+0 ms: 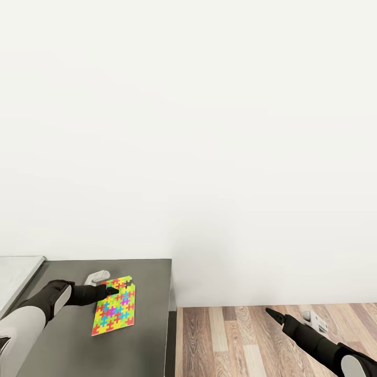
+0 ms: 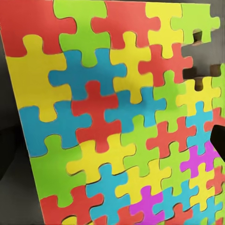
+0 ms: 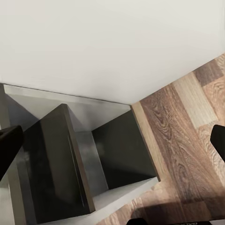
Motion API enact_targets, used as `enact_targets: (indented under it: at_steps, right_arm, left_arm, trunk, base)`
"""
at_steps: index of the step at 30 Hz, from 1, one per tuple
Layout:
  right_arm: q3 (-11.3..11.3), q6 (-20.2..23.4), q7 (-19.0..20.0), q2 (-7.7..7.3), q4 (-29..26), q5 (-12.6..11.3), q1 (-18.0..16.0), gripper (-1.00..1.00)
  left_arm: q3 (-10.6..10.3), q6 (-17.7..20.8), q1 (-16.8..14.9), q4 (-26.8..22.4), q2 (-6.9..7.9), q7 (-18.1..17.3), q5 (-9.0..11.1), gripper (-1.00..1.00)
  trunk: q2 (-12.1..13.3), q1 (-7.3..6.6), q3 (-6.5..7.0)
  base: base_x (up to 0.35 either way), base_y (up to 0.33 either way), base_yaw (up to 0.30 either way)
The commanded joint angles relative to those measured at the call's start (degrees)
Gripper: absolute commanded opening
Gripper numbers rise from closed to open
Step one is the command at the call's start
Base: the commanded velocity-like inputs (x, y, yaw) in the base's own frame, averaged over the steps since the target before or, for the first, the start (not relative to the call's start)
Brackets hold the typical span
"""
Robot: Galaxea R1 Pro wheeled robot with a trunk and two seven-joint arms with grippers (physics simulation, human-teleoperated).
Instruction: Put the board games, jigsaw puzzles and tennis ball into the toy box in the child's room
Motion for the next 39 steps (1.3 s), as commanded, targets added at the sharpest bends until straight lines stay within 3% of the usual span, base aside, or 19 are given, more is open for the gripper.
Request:
enact_targets:
  at_steps: [1,8,18,26,33,39]
  right_arm:
    - [-0.10,0.31,0.30,0.01,-0.03,0.17,-0.05,1.00]
    - [-0.10,0.29,0.30,0.01,-0.03,0.17,-0.05,1.00]
    - [-0.17,0.37,0.32,0.01,-0.03,0.17,-0.05,1.00]
    - [-0.25,0.40,0.32,-0.02,-0.03,0.10,-0.05,1.00]
    - [-0.34,0.45,0.39,-0.07,-0.03,0.09,-0.05,1.00]
    - [-0.44,0.39,1.55,-0.08,-0.03,0.15,-0.05,1.00]
  left_arm:
    - [0.37,0.44,-0.03,0.08,-0.06,-0.30,-0.21,1.00]
    - [-0.90,0.29,-0.03,0.53,-0.87,-0.53,-0.24,1.00]
    - [-3.22,-0.73,0.05,1.64,-4.97,-0.61,-0.23,1.00]
    - [-3.60,-1.03,0.06,1.89,-6.09,-0.81,-0.23,1.00]
    - [-4.15,-1.47,0.16,1.92,-6.57,-6.02,-0.32,1.00]
    - [-7.45,-2.14,0.15,1.92,-6.88,-8.42,-0.32,1.00]
  trunk:
    - [-0.11,0.03,-0.11]
    - [-0.11,0.03,-0.11]
    - [-0.11,0.03,-0.11]
    - [-0.11,0.03,-0.11]
    - [-0.11,0.03,-0.11]
    - [-0.11,0.03,-0.11]
  base:
    - [0.000,0.000,0.000]
    - [0.000,0.000,0.000]
    - [0.000,0.000,0.000]
    - [0.000,0.000,0.000]
    - [0.000,0.000,0.000]
    - [0.000,0.000,0.000]
